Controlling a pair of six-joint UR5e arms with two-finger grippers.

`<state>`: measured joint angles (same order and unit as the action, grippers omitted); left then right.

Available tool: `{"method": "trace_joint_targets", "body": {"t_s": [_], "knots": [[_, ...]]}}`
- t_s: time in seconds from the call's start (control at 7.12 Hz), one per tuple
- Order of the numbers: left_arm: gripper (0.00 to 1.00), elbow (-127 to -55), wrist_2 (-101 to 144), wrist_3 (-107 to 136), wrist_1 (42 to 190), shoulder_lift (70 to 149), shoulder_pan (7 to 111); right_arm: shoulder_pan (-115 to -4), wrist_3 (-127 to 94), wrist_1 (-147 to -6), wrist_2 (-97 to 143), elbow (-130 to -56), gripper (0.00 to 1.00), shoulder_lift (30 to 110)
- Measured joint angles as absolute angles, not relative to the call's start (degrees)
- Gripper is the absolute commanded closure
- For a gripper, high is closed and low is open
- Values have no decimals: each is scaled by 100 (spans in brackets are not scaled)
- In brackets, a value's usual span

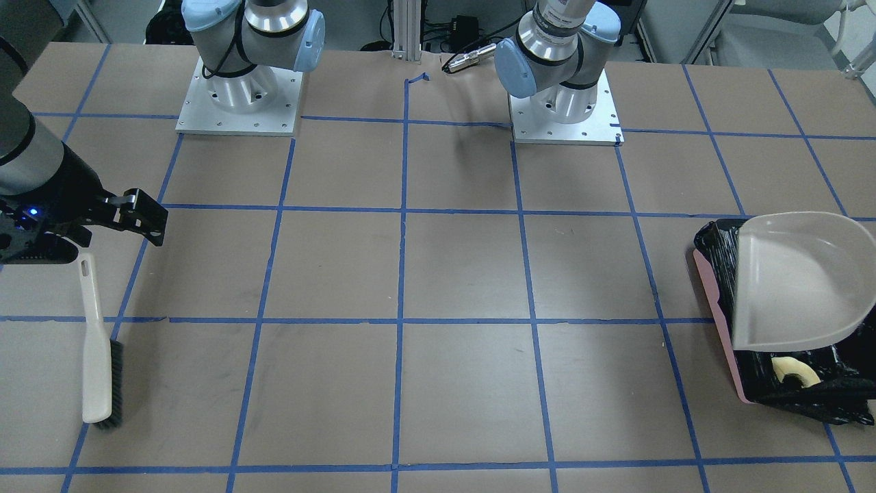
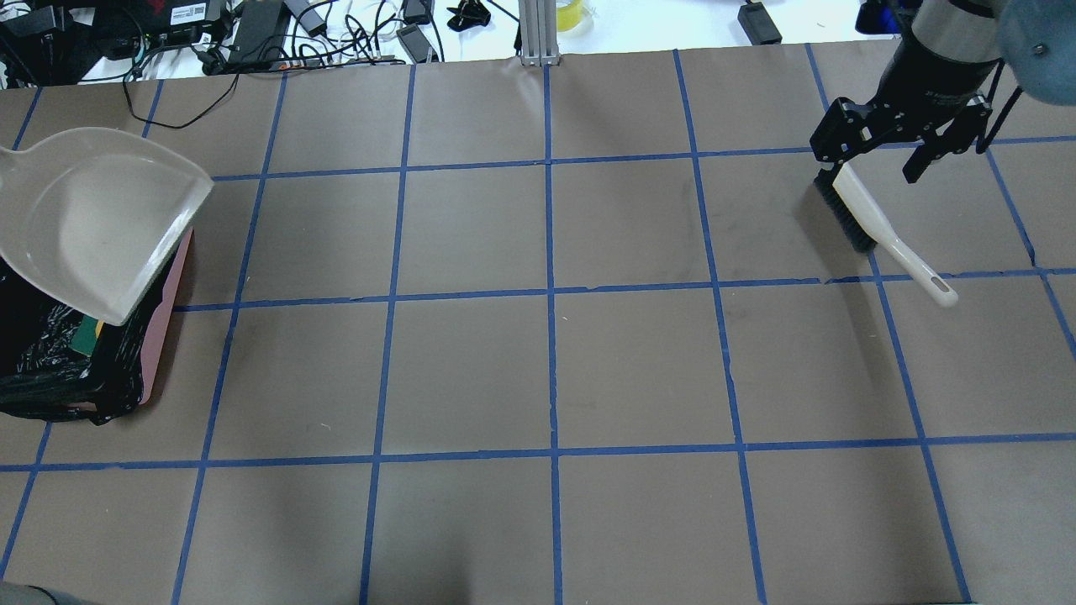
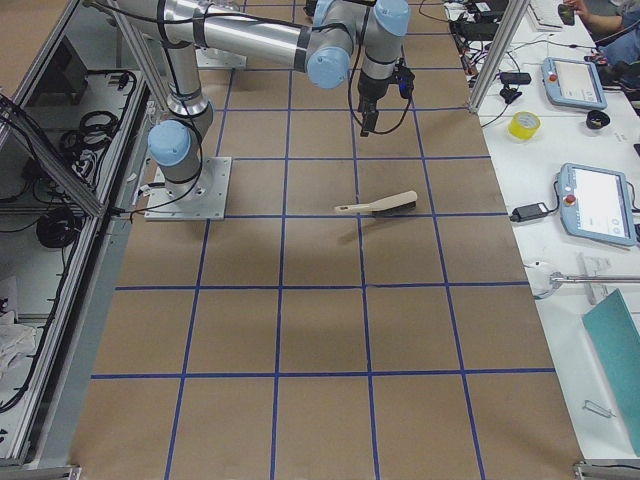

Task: Sweep and dump trash into bin
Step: 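Bring the empty dustpan back and lower it onto the table with the left gripper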

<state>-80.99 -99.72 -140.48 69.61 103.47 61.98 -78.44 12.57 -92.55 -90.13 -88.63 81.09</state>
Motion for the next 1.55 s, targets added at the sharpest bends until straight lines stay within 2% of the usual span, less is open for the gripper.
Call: {"method": "trace_joint_targets", "body": {"t_s": [0.56, 1.12, 1.55], "knots": [[100, -8199, -8587, -12393, 7632, 11002, 6778, -7841, 1257, -9246, -8987, -8871, 0, 8104], [100, -8170, -8378, -12025, 7174, 11942, 7168, -7840, 1257, -9252, -8974, -8876, 0, 8100], [100, -8171, -8024, -12013, 7015, 12259, 7229, -7840, 1257, -9249, -8996, -8869, 0, 8113]]}}
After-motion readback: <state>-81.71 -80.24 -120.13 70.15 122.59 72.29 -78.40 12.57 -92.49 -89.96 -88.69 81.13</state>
